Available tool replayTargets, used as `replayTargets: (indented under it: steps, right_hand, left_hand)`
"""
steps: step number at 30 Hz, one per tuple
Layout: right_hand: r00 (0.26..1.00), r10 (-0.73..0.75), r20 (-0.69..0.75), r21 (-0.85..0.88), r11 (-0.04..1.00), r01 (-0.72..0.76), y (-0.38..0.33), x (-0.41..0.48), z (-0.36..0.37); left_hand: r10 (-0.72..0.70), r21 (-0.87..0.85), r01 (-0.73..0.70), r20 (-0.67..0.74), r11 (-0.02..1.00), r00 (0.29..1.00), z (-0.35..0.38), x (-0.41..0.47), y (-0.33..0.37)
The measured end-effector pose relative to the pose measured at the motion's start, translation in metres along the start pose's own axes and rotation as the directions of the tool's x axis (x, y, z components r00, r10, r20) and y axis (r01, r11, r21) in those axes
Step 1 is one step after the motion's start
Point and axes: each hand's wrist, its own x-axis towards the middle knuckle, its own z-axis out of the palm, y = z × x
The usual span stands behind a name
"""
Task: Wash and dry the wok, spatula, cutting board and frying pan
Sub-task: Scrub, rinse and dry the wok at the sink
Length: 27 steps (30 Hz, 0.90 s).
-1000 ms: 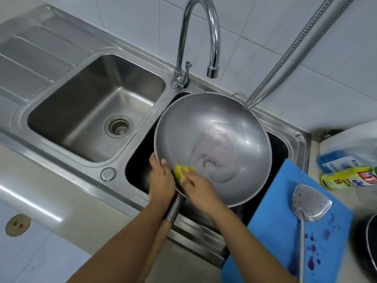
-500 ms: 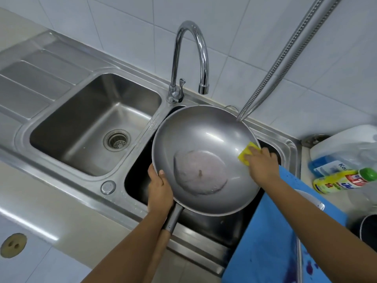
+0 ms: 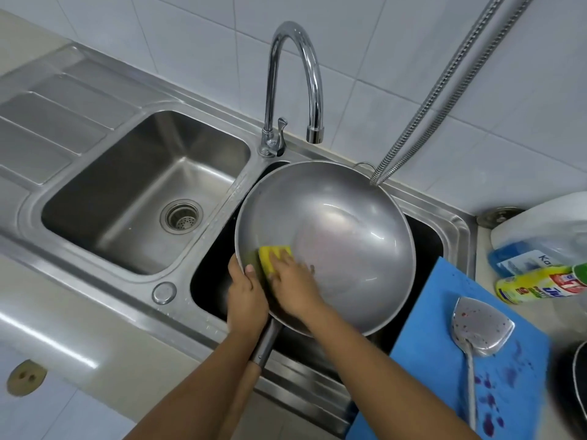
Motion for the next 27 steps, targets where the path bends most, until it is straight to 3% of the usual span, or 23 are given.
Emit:
replayTargets:
  steps: [4,10,15,17,20,22,24,27]
  right_hand:
    - [0.989,-0.022,-0.146,-0.259,0.966,-0.017,0.036,0.061,-0.014]
    - [0.938,0.118,-0.326,-0.432,0.864,-0.259,0.122,0.066,-0.066]
    - [0.927,0.202,-0.316,-0.486,0.804,-0.341,0.145,-0.025,-0.081]
    - [0.943,0.235,-0.236,-0.475,0.819,-0.323,0.136,-0.067,-0.074]
    - [0.981,0.192,-0.007,-0.35,0.919,-0.182,0.11,-0.096,-0.047]
    - [0.989,0.108,0.102,-0.086,0.991,-0.1,0.082,-0.09,-0.02]
    - [0.995,0.019,0.095,0.139,0.99,-0.032,0.051,-0.068,0.003]
    - [0.999,0.029,0.014,0.339,0.94,-0.032,0.005,-0.031,0.013]
  left_hand:
    - [0.002,-0.013,-0.003,-0.005,1.0,1.0,0.001,0.003,-0.004]
    - [0.011,-0.062,-0.01,0.013,0.998,1.0,0.0,0.002,-0.004]
    - [-0.011,-0.1,0.014,0.031,0.995,0.999,-0.001,0.001,-0.003]
    - [-0.011,-0.125,0.015,0.036,0.992,0.999,-0.002,0.001,-0.001]
    - [-0.009,-0.125,0.013,0.033,0.992,0.999,-0.001,0.001,0.0]
    - [-0.009,-0.101,0.01,0.012,0.995,1.0,-0.001,0.002,0.0]
    - [-0.009,-0.07,0.008,-0.011,0.998,1.0,0.0,0.002,0.0]
    - [0.002,-0.047,-0.003,-0.017,0.999,1.0,0.0,0.003,0.0]
